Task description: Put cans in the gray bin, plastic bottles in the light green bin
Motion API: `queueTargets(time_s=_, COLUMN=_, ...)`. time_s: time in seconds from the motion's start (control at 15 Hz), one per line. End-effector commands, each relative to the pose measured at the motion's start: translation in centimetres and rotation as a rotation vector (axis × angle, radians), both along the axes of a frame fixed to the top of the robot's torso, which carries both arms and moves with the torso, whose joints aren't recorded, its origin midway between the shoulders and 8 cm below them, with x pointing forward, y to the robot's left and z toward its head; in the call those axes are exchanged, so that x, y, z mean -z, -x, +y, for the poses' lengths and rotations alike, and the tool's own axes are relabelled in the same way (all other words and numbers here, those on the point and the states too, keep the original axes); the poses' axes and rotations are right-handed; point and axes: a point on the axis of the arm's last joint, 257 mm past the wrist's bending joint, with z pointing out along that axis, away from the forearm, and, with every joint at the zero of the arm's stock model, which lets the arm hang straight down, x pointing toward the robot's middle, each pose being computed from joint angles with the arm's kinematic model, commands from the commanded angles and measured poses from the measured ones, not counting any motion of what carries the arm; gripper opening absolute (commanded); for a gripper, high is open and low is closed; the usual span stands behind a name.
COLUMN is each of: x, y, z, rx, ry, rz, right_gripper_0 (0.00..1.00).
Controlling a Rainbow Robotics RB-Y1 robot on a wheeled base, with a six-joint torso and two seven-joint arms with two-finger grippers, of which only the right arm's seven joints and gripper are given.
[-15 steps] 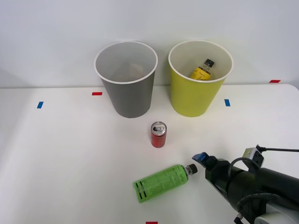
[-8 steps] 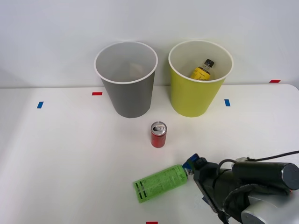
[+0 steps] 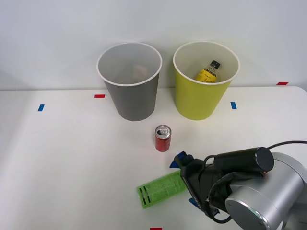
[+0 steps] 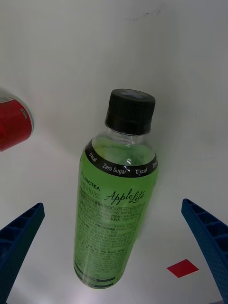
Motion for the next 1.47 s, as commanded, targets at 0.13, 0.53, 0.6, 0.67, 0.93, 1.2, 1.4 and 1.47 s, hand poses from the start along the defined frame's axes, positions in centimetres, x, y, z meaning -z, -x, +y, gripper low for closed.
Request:
queueTargets(time_s=0.13, x=1.2, y=0.0, z=-0.2, rx=0.003, ry=0.051, rz=0.075, right_gripper_0=1.00)
queueTargets(time_s=0.53, x=3.2, y=-2.0, z=1.8, rx=0.032, ry=0.049, rz=0.140, right_gripper_0=1.00)
queueTargets(time_s=0.6, x=3.4, y=-2.1, z=1.6, rx=0.038, ry=0.055, rz=0.144, right_gripper_0=1.00)
queueTargets(time_s=0.67, x=3.7, y=-2.1, z=1.3, rx=0.043, ry=0.063, rz=0.149, right_gripper_0=1.00)
queueTargets(time_s=0.93, x=4.1, y=-2.2, z=0.7, rx=0.045, ry=0.084, rz=0.147, right_gripper_0=1.00)
queueTargets(time_s=1.2, x=4.3, y=-2.0, z=0.8, rx=0.030, ry=0.097, rz=0.141, right_gripper_0=0.03)
queueTargets(time_s=1.4, x=4.4, y=-2.0, z=0.8, rx=0.014, ry=0.116, rz=0.128, right_gripper_0=0.00)
queueTargets(time_s=1.47, x=4.4, y=-2.1, z=0.7, rx=0.008, ry=0.123, rz=0.122, right_gripper_0=0.00)
